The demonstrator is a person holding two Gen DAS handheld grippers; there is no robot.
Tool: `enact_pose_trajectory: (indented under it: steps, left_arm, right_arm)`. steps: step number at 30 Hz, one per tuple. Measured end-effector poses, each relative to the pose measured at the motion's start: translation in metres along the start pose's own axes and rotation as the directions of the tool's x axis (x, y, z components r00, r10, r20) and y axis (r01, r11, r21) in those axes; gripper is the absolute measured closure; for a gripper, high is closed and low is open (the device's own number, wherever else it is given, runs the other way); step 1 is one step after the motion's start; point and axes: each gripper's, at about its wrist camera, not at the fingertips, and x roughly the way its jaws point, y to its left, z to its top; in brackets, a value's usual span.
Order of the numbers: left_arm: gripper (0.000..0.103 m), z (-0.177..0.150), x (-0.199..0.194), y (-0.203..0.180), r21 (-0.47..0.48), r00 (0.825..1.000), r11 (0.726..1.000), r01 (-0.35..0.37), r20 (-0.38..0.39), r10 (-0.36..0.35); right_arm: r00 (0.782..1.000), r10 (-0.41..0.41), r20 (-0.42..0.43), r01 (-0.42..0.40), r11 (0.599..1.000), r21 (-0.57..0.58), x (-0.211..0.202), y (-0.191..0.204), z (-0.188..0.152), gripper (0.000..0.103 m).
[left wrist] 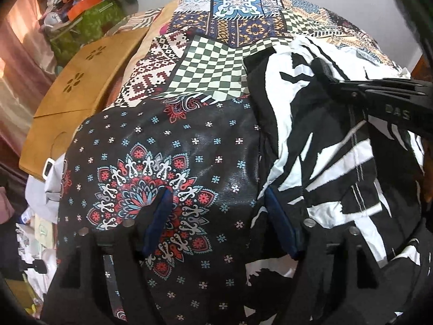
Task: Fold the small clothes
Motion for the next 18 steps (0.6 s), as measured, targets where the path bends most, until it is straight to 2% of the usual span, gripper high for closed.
enact_pose_trajectory:
  steps: [5,8,11,14,17,18]
  left_arm:
    - [0.020,-0.001,0.000,0.004,-0.019,1.000,1.000,-0.005,-0.016,0.004]
    - [0.020,-0.002,-0.005,-0.001,-0.006,0.998,0.999,-0.054,-0.020,0.054]
    - [0.021,0.001,-0.015,-0.013,0.029,0.992,0.992,-0.124,-0.012,0.125]
    - [0.021,0.006,-0.030,-0.022,0.027,0.991,0.991,-0.134,0.014,0.133]
    - [0.020,0.013,-0.053,-0.034,0.026,0.989,0.990,-0.135,0.058,0.134]
    - [0.020,0.016,-0.062,-0.040,0.029,0.988,0.991,-0.133,0.077,0.131]
  right_arm:
    - [0.998,-0.055,0.041,0.056,0.998,-0.023,-0.025,-0.006,-0.011,0.096]
    - [0.990,-0.120,0.069,0.122,0.992,-0.024,-0.047,-0.020,-0.021,0.096]
    - [0.991,-0.093,0.098,0.090,0.995,0.036,-0.078,-0.046,-0.035,0.092]
    - [0.987,-0.087,0.137,0.079,0.995,0.060,-0.113,-0.065,-0.052,0.090]
    - [0.978,-0.097,0.185,0.084,0.994,0.075,-0.150,-0.087,-0.079,0.073]
    - [0.977,-0.095,0.191,0.080,0.993,0.084,-0.157,-0.092,-0.086,0.065]
